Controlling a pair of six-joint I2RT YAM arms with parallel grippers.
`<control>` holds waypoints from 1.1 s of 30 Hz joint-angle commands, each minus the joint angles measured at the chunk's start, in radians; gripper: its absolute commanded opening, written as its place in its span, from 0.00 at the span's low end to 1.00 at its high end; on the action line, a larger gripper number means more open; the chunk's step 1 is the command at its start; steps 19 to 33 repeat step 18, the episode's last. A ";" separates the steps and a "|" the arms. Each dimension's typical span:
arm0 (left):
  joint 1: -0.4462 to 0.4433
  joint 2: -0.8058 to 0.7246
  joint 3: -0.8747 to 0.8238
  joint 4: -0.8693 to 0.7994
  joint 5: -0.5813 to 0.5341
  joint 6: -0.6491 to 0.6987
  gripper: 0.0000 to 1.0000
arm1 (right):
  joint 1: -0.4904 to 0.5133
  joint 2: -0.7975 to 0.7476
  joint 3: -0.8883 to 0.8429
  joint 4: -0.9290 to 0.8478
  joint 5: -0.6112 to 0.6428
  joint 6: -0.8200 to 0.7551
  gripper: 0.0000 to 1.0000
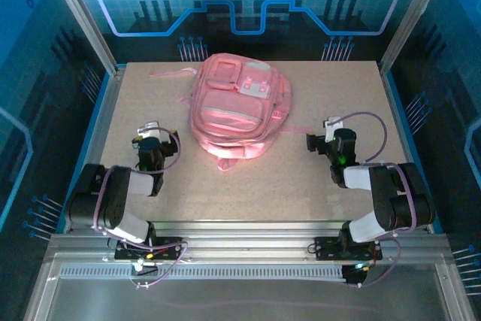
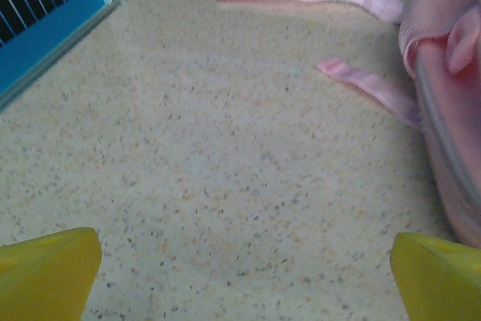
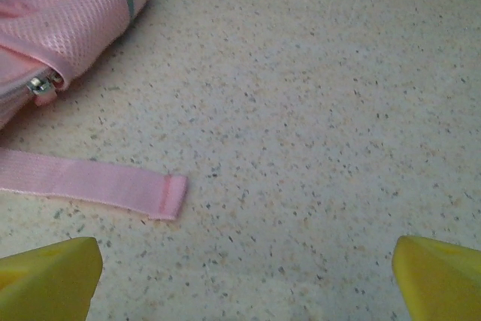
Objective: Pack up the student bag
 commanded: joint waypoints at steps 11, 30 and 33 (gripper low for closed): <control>0.009 0.013 0.062 0.030 0.130 0.011 0.99 | -0.004 0.007 0.024 0.056 -0.017 0.012 1.00; 0.009 0.013 0.077 0.004 0.114 0.009 0.99 | -0.012 0.006 0.023 0.055 -0.034 0.013 1.00; 0.009 0.013 0.077 0.004 0.114 0.009 0.99 | -0.012 0.006 0.023 0.055 -0.034 0.013 1.00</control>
